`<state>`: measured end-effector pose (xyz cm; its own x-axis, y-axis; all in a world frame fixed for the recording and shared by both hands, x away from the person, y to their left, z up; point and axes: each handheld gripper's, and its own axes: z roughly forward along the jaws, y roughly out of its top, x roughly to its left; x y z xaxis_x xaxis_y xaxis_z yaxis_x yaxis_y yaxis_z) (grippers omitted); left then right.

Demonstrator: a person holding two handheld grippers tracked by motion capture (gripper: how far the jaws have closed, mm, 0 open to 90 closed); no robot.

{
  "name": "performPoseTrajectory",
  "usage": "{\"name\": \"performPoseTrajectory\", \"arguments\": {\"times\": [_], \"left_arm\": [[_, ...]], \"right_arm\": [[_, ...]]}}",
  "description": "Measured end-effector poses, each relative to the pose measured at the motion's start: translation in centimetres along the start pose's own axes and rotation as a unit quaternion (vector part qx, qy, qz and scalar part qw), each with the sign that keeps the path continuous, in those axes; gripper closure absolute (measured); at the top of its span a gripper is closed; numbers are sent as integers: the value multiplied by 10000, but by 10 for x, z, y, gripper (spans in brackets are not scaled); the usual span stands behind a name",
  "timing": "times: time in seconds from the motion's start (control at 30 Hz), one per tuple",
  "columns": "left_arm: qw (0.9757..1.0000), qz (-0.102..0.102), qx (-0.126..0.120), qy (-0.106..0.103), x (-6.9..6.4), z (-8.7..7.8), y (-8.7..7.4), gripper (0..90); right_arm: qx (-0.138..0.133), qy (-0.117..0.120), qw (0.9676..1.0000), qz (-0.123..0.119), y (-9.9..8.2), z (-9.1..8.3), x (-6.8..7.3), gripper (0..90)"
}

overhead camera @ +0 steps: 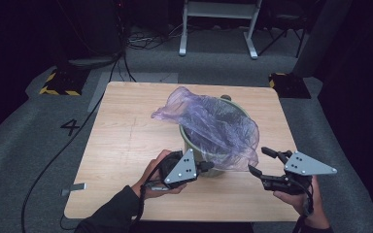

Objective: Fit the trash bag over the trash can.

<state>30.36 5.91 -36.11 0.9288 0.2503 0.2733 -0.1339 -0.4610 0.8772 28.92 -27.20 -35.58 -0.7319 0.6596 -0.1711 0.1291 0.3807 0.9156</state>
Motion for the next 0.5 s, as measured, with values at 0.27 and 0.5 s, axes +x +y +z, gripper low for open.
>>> {"name": "performPoseTrajectory", "arguments": {"times": [0.27,0.5], "left_arm": [[9995,-305,-17,-28,1,6,-18,900],[9994,-335,103,15,2,13,-24,900]], "right_arm": [[-375,-358,9974,-491,27,-15,8,205],[-405,-284,9931,-1060,57,-9,26,213]]}}
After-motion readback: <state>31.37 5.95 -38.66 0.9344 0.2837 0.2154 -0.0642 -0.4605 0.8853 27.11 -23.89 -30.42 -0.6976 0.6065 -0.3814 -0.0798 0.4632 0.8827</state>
